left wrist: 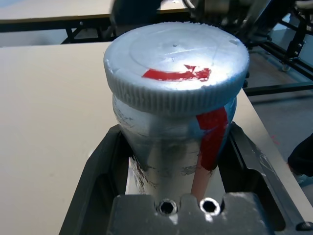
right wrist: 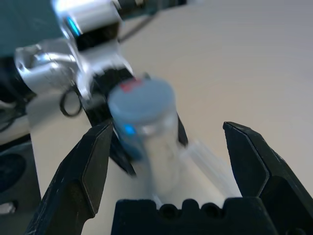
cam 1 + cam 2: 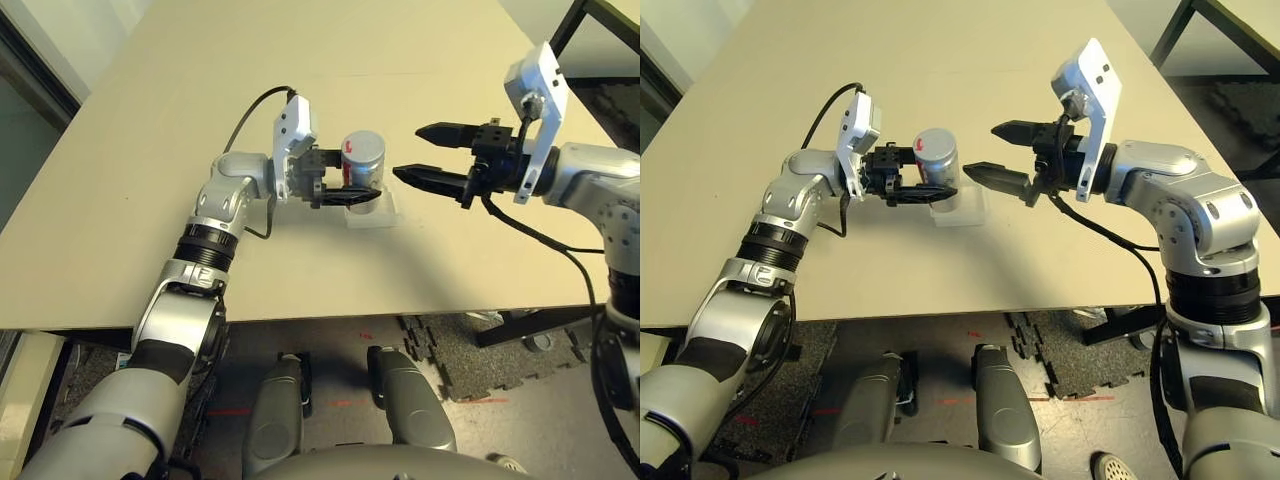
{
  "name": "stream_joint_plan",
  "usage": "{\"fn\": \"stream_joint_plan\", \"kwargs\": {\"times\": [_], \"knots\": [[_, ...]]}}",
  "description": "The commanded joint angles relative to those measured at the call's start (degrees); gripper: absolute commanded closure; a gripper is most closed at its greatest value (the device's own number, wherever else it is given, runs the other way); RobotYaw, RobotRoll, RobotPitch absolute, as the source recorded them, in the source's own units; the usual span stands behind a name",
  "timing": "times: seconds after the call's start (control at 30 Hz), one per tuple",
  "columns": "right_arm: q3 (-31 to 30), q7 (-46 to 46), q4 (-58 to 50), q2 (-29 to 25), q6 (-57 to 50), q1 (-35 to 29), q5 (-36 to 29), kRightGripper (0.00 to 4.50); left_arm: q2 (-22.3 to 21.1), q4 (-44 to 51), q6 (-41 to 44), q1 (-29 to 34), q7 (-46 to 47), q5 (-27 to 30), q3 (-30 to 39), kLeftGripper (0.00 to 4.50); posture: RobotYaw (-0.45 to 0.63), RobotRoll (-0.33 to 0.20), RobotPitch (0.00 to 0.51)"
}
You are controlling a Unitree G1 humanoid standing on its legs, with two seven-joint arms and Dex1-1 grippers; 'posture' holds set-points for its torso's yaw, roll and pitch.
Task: Pour the medicine from the bottle into the box.
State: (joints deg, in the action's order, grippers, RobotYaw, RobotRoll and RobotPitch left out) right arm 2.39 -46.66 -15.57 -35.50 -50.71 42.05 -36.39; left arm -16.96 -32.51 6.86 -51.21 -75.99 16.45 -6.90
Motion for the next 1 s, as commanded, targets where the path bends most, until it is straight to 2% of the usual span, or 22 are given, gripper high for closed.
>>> {"fn": "stream_joint_plan", "kwargs": {"times": [0.03,0.5,0.93,1.0], "knots": [[-2.75,-0.23,0.44,1.31,0.17,2.04,0.15,0.00,0.19,-0.56,-0.91,-0.81,-0.61,-0.74,-0.63,1.69,-0.19,0.000,0.166],[-7.90,-2.80,4.97,3.86,4.26,5.05,4.03,0.00,0.36,1.09,-0.04,-0.38,-0.42,-0.63,-0.77,1.69,-0.17,0.000,0.169],[-9.53,-5.23,6.50,4.49,7.61,5.27,6.88,0.00,0.27,1.90,0.27,-0.12,-0.36,-0.54,-0.74,1.69,-0.16,0.000,0.164],[-9.50,-5.39,6.43,4.70,8.05,5.18,7.10,0.39,0.24,1.85,0.24,-0.11,-0.41,-0.58,-0.77,1.69,-0.16,0.000,0.164]]}}
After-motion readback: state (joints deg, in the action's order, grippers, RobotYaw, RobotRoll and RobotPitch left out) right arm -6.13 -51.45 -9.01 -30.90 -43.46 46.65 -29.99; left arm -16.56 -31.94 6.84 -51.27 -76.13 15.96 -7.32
